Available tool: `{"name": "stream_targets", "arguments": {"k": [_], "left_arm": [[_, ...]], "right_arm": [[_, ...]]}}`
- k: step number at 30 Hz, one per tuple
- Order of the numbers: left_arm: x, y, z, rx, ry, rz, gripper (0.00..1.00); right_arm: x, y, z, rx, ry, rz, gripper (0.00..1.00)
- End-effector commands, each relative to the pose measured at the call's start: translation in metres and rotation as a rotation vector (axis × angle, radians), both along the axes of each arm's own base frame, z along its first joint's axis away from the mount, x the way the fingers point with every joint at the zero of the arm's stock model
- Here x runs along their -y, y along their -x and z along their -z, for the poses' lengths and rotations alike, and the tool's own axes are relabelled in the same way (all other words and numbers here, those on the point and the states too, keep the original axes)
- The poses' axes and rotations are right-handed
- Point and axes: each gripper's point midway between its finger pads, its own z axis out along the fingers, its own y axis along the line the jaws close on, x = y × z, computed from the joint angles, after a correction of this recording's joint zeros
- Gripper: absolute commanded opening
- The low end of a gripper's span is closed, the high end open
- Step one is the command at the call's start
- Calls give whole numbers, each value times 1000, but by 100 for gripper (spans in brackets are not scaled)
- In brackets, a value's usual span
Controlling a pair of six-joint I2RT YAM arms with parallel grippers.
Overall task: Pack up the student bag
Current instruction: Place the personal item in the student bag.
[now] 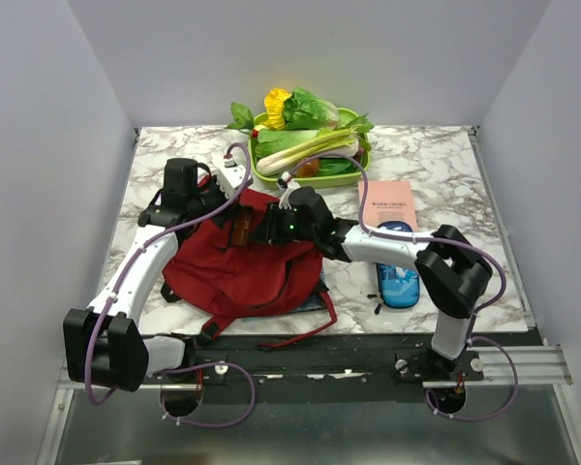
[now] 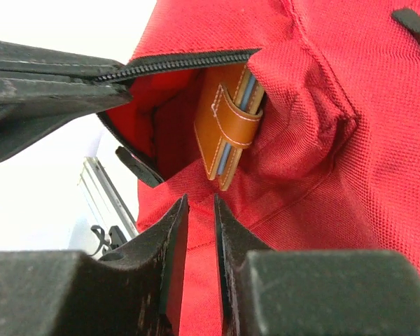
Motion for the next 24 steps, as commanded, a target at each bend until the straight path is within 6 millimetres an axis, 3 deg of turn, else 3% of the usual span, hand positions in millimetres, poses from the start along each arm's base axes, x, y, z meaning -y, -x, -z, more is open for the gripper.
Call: {"name": "stream_targets", "arguments": {"k": [1, 5, 6, 8, 9, 17, 22, 24], "left_arm": [[9, -1, -18, 56, 34, 43, 0], [10, -2, -24, 62, 43, 44, 0], [10, -3, -27, 69, 45, 43, 0], [10, -2, -28, 68, 48, 45, 0], [11, -1, -29, 69, 50, 47, 0], [13, 4, -28, 60, 70, 52, 0], [16, 7, -28, 53, 82, 53, 0], [17, 8, -28, 51, 88, 54, 0]], "right_arm": [[-4, -5, -11, 48, -33, 21, 26], [-8, -9, 7, 30, 13, 13, 22], [-8, -10, 20, 13, 45, 12, 20], [-10, -19, 20, 25, 72, 26, 17], [-7, -17, 34, -3, 116, 31, 15], [-24, -18, 31, -8, 77, -14, 12], [-51, -31, 6, 28, 6, -29, 12], [-59, -33, 6, 24, -3, -33, 12]]}}
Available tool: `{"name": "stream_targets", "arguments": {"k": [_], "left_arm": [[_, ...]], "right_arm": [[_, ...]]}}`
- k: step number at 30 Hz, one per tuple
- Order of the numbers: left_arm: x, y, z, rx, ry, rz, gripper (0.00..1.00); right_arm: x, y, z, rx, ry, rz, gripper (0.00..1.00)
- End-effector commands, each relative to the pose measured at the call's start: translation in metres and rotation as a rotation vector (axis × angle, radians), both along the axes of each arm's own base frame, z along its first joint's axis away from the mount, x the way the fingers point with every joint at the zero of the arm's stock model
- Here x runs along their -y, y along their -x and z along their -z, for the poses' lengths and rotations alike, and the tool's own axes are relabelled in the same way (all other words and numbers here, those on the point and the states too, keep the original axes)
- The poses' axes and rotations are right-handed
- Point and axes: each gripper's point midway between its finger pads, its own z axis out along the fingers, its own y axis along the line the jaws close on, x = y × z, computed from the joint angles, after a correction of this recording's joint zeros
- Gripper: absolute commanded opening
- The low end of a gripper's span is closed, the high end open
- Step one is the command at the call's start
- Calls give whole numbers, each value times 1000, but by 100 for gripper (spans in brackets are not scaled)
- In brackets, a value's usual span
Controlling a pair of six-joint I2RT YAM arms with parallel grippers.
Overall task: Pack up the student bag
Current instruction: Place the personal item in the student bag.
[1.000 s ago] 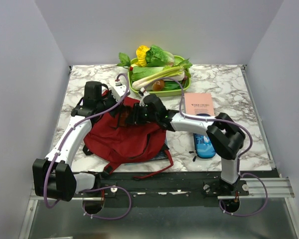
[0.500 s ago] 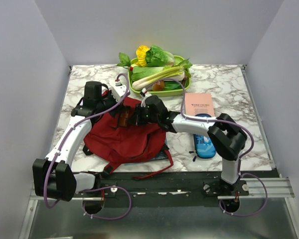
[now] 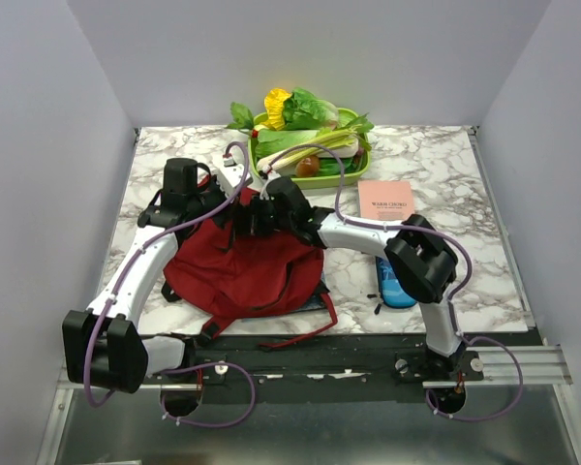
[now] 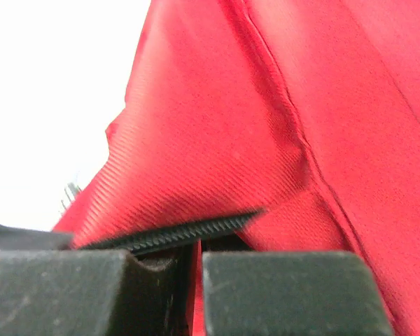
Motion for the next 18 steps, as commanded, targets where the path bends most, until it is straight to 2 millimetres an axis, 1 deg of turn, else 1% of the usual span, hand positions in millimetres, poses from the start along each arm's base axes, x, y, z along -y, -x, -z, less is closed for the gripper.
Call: {"name": "stream_targets", "arguments": {"k": [1, 2, 3, 4, 5, 6, 7, 8, 9, 10, 11, 12, 13, 14, 15, 16, 17, 18], "left_arm": [[15, 6, -25, 60, 67, 54, 0], [16, 6, -25, 58, 74, 53, 0], [17, 7, -24, 52, 78, 51, 0], [19, 8, -25, 53, 82, 55, 0], [19, 8, -25, 53, 84, 56, 0], [19, 8, -23, 44, 87, 53, 0], [20, 9, -23, 43, 86, 53, 0], [19, 8, -22, 45, 85, 50, 0], [18, 8, -18, 41, 78, 47, 0], [17, 8, -16, 41, 73, 44, 3], [17, 7, -14, 39, 69, 38, 8], [16, 6, -10, 29, 65, 35, 16], [16, 6, -9, 20, 64, 31, 25], [16, 6, -7, 7, 62, 29, 29], [15, 4, -6, 2, 60, 17, 34], [14, 2, -7, 1, 60, 6, 45], [14, 1, -8, 7, 60, 4, 50], [13, -1, -13, 20, 59, -4, 54]], "right_arm": [[-29, -3, -21, 26, -67, -36, 12], [-32, -4, -22, 19, -72, -34, 12], [-35, -4, -18, 13, -69, -32, 12], [-39, -5, -21, 18, -74, -34, 12], [-38, -4, -19, 17, -64, -34, 12], [-34, -5, -18, 14, -51, -22, 14], [-31, -4, -17, 13, -42, -10, 23], [-18, 0, -1, -4, -4, 7, 27], [-10, 0, 2, 0, 12, 33, 32], [0, 2, -10, 12, 6, 47, 41], [6, 5, -11, 13, 9, 52, 43], [20, 12, 4, 1, 41, 62, 45], [27, 16, -13, 29, 20, 65, 48], [33, 19, -14, 39, 22, 65, 48], [42, 25, -7, 39, 36, 66, 49], [46, 28, -10, 49, 39, 62, 49], [50, 30, -19, 71, 32, 59, 50], [55, 31, -17, 73, 45, 62, 50]]}}
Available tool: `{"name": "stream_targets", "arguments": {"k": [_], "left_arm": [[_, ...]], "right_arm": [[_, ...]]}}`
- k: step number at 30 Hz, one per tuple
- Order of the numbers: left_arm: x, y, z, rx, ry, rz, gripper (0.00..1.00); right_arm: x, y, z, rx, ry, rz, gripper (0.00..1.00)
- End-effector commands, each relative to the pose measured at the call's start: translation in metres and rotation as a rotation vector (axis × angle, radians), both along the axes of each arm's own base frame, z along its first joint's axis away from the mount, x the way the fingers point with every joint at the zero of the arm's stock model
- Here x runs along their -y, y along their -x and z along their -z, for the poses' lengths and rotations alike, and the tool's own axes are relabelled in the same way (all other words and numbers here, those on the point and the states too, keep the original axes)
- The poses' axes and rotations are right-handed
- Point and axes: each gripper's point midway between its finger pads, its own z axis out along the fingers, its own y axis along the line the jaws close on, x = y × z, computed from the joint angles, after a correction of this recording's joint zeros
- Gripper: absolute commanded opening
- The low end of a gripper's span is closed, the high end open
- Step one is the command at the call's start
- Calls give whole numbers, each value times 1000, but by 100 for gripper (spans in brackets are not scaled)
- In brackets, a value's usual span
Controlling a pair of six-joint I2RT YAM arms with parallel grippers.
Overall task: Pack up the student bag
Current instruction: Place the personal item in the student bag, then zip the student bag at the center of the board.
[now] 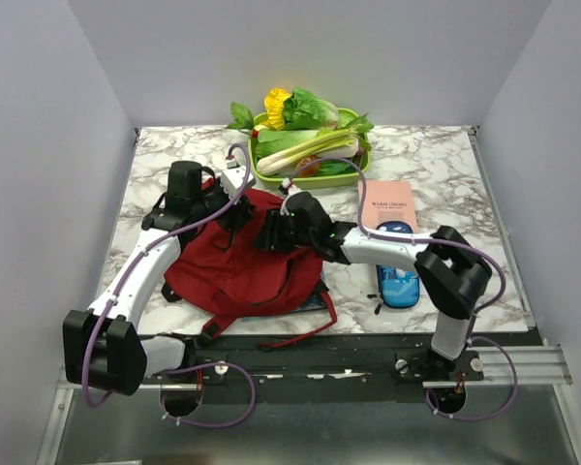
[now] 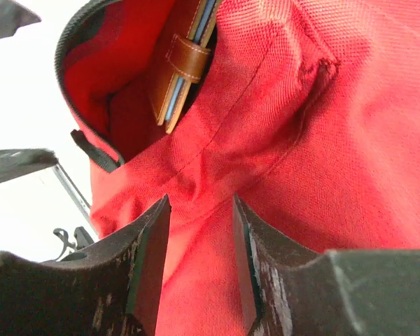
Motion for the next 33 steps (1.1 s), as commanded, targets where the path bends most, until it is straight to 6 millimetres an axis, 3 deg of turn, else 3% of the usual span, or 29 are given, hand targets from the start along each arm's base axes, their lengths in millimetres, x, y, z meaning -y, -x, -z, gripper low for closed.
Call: {"name": "stream_targets", "arguments": {"k": [1, 4, 7, 8, 10, 11, 14, 15, 17, 18, 21, 22, 28, 33], "left_arm": [[4, -6, -19, 43, 27, 1, 60], [-4, -6, -31, 73, 3, 1, 72], [-19, -5, -43, 73, 16, -29, 77], [-34, -7, -44, 65, 23, -74, 81], [-50, -4, -50, 45, 58, -129, 90], [-68, -3, -49, 24, 81, -176, 90], [-82, 17, -42, -39, 111, -208, 91], [-85, 24, -40, -59, 104, -202, 91], [-82, 43, -27, -107, 87, -140, 91], [-79, 50, -24, -120, 101, -112, 91], [-76, 55, -16, -129, 111, -85, 91], [-77, 52, -18, -120, 117, -94, 91], [-83, 32, -43, -21, 127, -136, 90], [-79, 42, -57, -19, 137, -105, 89]], "right_arm": [[14, 2, -29, 104, -10, 15, 50], [19, 5, -45, 162, -9, -11, 51], [17, 3, -63, 263, 2, -70, 52], [13, -3, -79, 330, 5, -97, 52], [6, -4, -84, 376, 25, -156, 54], [0, -7, -98, 431, 16, -185, 54], [-14, -3, -99, 462, 24, -269, 56], [-20, -3, -109, 476, 13, -291, 57], [-32, -1, -99, 485, 38, -335, 57], [-38, -1, -107, 503, 29, -353, 57], [-53, 5, -98, 504, 33, -411, 57], [-57, 5, -100, 508, 23, -423, 57], [-80, 26, -65, 460, 29, -542, 57], [-88, 29, -40, 425, 50, -563, 59]]}}
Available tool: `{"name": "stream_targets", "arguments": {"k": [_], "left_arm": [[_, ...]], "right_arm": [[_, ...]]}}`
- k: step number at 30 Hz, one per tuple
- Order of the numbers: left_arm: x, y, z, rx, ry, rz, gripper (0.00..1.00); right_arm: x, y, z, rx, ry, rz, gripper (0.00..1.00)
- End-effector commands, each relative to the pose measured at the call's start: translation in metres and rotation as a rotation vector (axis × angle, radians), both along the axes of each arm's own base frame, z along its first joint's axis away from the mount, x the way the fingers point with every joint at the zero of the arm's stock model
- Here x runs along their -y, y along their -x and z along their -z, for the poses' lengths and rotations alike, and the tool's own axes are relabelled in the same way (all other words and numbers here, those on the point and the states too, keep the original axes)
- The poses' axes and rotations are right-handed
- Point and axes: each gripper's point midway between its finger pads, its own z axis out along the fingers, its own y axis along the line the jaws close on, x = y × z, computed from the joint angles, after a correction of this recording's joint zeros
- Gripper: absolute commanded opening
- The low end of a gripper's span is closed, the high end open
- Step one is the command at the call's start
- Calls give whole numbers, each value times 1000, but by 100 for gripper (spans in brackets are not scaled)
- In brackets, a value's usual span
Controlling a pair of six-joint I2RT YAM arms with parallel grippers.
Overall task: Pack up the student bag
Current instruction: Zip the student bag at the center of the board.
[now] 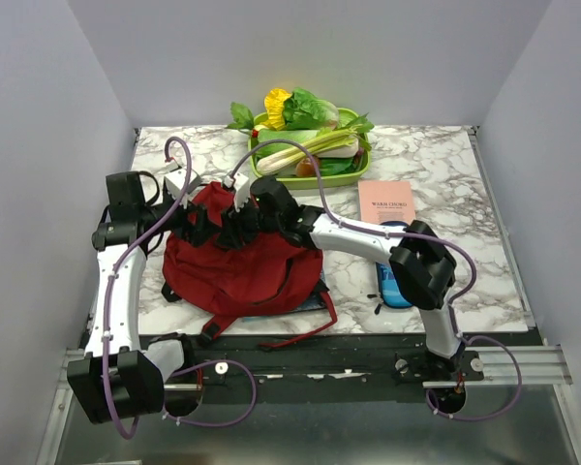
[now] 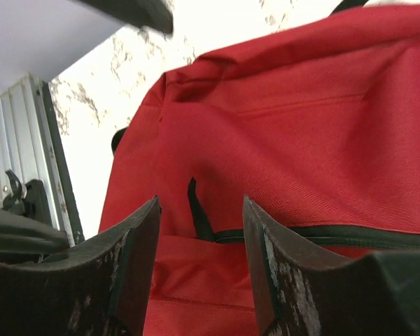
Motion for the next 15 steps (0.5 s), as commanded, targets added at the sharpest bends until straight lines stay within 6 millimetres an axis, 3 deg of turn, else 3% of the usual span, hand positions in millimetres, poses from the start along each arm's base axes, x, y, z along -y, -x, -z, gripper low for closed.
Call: {"name": "stream_targets", "arguments": {"k": [1, 5, 15], "left_arm": [[5, 3, -38, 94, 19, 49, 89], [4, 2, -44, 100, 12, 40, 89], [-27, -33, -73, 178, -36, -192, 88]], "right_arm": [[-14, 21, 26, -35, 46, -91, 60], [-19, 18, 39, -47, 61, -89, 61], [-19, 9, 70, -48, 143, -27, 60]]}}
